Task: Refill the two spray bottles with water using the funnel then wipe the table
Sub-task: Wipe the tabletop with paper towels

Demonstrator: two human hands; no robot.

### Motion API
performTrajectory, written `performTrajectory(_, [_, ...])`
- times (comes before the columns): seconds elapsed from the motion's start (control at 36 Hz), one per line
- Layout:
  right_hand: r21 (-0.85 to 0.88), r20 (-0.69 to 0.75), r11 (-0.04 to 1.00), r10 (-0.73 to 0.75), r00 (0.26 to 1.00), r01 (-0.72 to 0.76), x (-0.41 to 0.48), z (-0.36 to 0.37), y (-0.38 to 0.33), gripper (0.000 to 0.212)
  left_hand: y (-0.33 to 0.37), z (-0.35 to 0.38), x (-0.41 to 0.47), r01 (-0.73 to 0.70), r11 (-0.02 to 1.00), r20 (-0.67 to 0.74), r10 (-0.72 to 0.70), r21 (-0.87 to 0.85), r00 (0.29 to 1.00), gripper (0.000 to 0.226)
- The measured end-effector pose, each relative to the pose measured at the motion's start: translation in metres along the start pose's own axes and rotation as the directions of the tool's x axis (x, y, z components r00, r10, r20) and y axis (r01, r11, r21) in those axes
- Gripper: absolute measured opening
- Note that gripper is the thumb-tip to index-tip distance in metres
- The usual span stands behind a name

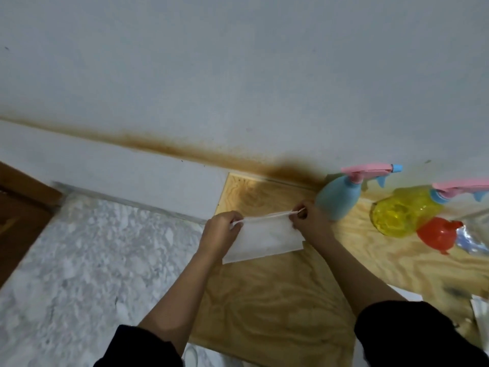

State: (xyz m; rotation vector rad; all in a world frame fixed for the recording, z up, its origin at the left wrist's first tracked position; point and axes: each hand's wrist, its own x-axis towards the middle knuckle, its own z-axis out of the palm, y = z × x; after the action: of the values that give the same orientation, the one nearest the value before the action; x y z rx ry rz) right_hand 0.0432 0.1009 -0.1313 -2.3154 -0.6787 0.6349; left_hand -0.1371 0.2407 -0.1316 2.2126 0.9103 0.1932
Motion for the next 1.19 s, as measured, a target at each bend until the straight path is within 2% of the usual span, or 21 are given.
performTrajectory(0.14, [-0.031, -0.09, 1.0, -0.003, 0.996, 0.0, 0.006, 0.013, 0.002, 0.011, -0.006, 0.009, 0.011, -0.016, 0.997, -0.06, 0.02, 0.078, 0.998, 0.017])
performTrajectory(0.28, [0.009, -0.161, 0.997, -0.072, 0.984, 0.074, -0.001, 0.023, 0.001, 0.025, -0.015, 0.019, 0.011, -0.049, 0.987, -0.135, 0.069, 0.15, 0.988, 0.018])
performTrajectory(0.44, [0.049, -0.144, 0.994, -0.085, 0.986, 0.093, -0.013, 0.036, 0.008, 0.051, -0.027, 0.029, 0.003, -0.114, 0.98, -0.111, 0.133, 0.163, 0.985, 0.027])
performTrajectory(0.56, [0.072, -0.139, 0.986, -0.14, 0.98, 0.151, -0.022, 0.04, 0.014, 0.057, -0.033, 0.036, -0.01, -0.105, 0.978, -0.098, 0.124, 0.177, 0.987, 0.043])
performTrajectory(0.67, [0.029, -0.062, 0.984, -0.173, 0.983, 0.175, -0.038, 0.038, 0.016, 0.063, -0.035, 0.043, -0.037, -0.045, 0.974, -0.072, 0.063, 0.221, 0.995, 0.061])
performTrajectory(0.78, [-0.015, -0.035, 0.983, -0.186, 0.982, 0.185, -0.065, 0.032, 0.027, 0.063, -0.043, 0.053, -0.07, -0.011, 0.961, -0.044, 0.025, 0.275, 0.999, 0.068])
performTrajectory(0.86, [-0.089, -0.071, 0.982, -0.171, 0.983, 0.164, -0.09, 0.023, 0.043, 0.063, -0.042, 0.06, -0.092, -0.002, 0.937, -0.037, 0.016, 0.35, 0.999, 0.072])
performTrajectory(0.94, [-0.235, -0.172, 0.965, -0.155, 0.973, 0.112, -0.119, 0.012, 0.066, 0.061, -0.038, 0.067, -0.11, 0.001, 0.922, -0.012, 0.004, 0.386, 1.0, 0.074])
performTrajectory(1.08, [-0.3, -0.365, 0.95, -0.026, 0.931, -0.091, -0.174, -0.01, 0.121, 0.068, -0.034, 0.077, -0.132, 0.01, 0.897, -0.003, -0.01, 0.441, 1.0, 0.078])
performTrajectory(1.19, [-0.33, -0.404, 0.875, 0.208, 0.891, -0.354, -0.201, -0.02, 0.156, 0.086, -0.027, 0.081, -0.142, 0.053, 0.901, -0.012, -0.053, 0.431, 0.999, 0.081])
